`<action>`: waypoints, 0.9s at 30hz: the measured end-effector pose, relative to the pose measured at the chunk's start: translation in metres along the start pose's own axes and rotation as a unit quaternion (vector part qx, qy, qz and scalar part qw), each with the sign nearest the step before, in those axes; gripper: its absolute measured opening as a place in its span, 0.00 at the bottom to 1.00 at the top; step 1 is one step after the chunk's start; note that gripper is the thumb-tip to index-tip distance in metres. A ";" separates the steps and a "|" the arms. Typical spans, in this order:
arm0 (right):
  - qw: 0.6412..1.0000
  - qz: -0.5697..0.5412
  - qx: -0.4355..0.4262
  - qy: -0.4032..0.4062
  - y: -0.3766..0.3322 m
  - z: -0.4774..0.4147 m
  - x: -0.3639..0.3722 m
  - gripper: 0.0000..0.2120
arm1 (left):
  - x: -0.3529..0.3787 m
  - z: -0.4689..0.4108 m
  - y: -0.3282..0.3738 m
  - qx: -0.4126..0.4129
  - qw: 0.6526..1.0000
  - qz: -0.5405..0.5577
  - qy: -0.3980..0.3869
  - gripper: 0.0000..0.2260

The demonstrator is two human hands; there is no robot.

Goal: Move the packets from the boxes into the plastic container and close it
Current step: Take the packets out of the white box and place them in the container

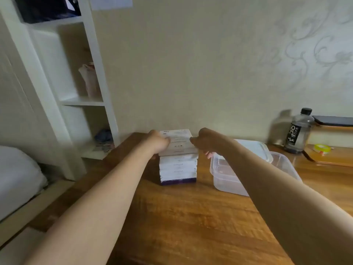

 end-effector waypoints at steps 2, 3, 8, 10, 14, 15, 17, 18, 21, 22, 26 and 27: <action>1.000 -0.011 0.021 0.006 0.000 -0.006 0.006 0.18 | 0.001 -0.004 -0.007 -0.015 0.999 0.039 0.001 0.07; 0.999 -0.022 0.024 0.007 0.000 -0.009 0.009 0.19 | 0.004 -0.006 -0.012 -0.020 0.998 0.055 -0.009 0.07; 0.999 -0.045 0.011 0.028 -0.004 -0.014 0.019 0.12 | 0.013 -0.016 -0.026 -0.053 0.990 0.123 -0.037 0.09; 0.998 -0.054 0.006 0.045 -0.004 -0.018 0.020 0.09 | 0.014 -0.019 -0.028 -0.068 0.987 0.142 -0.044 0.09; 0.992 -0.095 0.009 0.079 -0.001 -0.022 0.022 0.06 | 0.010 -0.024 -0.027 -0.082 0.983 0.151 -0.063 0.07; 0.990 -0.107 0.011 0.089 0.000 -0.021 0.021 0.06 | 0.009 -0.024 -0.026 -0.085 0.982 0.155 -0.066 0.07; 0.985 -0.137 0.017 0.102 0.002 -0.017 0.017 0.08 | 0.007 -0.024 -0.022 -0.095 0.979 0.165 -0.073 0.08; 0.982 -0.155 0.021 0.107 0.004 -0.015 0.015 0.09 | 0.006 -0.024 -0.020 -0.099 0.977 0.174 -0.076 0.08; 0.968 -0.219 0.023 0.124 0.013 -0.010 0.008 0.06 | 0.005 -0.020 -0.011 -0.101 0.963 0.235 -0.089 0.07; 0.959 -0.251 0.019 0.128 0.017 -0.008 0.005 0.06 | 0.006 -0.016 -0.006 -0.096 0.954 0.266 -0.096 0.07; 0.888 -0.443 -0.002 0.127 0.040 0.009 -0.012 0.05 | 0.024 0.003 0.022 -0.071 0.871 0.460 -0.157 0.10; 0.871 -0.475 -0.009 0.127 0.048 0.015 -0.018 0.04 | 0.032 0.010 0.031 -0.063 0.840 0.509 -0.177 0.11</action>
Point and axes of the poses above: each hand's wrist, its own z-axis away from the middle knuckle, its own x-axis out of the palm, y = z × x, the point moved 6 cm from there along -z, towards the middle knuckle, and after that the axes turned 1 degree about -y, right-handed, at the moved point
